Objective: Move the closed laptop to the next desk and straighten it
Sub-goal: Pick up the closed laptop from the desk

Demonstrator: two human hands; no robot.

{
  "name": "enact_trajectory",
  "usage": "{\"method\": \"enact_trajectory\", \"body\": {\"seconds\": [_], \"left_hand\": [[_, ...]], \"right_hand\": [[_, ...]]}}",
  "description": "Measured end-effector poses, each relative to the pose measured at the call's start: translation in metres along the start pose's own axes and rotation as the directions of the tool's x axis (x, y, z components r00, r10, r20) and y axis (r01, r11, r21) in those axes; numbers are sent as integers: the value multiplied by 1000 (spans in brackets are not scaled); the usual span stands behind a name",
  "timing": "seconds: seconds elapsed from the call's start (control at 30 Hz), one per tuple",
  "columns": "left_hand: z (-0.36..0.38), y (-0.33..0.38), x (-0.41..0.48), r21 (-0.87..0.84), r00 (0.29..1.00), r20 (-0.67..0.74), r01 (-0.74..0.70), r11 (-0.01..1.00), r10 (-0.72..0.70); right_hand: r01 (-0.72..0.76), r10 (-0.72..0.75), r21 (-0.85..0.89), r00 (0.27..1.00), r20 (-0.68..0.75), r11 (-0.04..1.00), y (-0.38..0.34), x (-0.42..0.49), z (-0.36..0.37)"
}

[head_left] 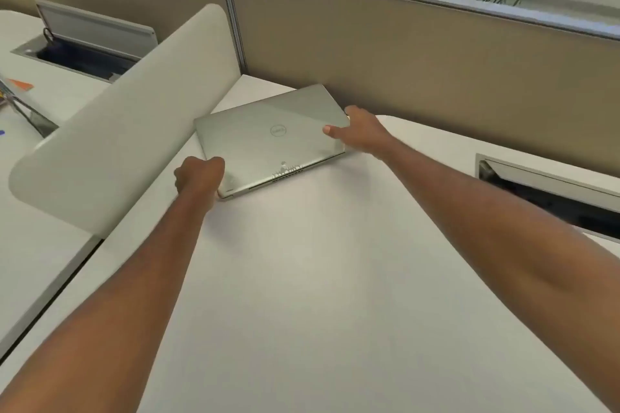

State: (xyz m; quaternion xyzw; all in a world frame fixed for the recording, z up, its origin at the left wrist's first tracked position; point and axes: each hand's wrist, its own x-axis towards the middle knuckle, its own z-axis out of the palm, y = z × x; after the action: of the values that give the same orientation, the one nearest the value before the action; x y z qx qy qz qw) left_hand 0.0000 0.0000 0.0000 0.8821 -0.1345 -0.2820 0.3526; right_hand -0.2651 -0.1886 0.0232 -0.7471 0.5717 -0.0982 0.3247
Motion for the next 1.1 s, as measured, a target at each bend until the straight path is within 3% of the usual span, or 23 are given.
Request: {"method": "enact_trajectory", "body": {"seconds": [0.53,0.8,1.0,1.1], "left_hand": [[2,8,57,-344,974,209,158,926,-89],[9,10,70,-402,951,270,252,881,-149],[24,-10,132,-436,936,301,305,847,-183],[14,-6,114,-419,928,332,304,856,-167]], "right_hand": [[-205,217,165,974,-61,965,-16,68,13],[-328,384,393,921,-69,859,-23,76,17],[-376,463,474,883,-77,796,-13,74,18],[-369,466,507,882,-73,779,-12,66,17]]}}
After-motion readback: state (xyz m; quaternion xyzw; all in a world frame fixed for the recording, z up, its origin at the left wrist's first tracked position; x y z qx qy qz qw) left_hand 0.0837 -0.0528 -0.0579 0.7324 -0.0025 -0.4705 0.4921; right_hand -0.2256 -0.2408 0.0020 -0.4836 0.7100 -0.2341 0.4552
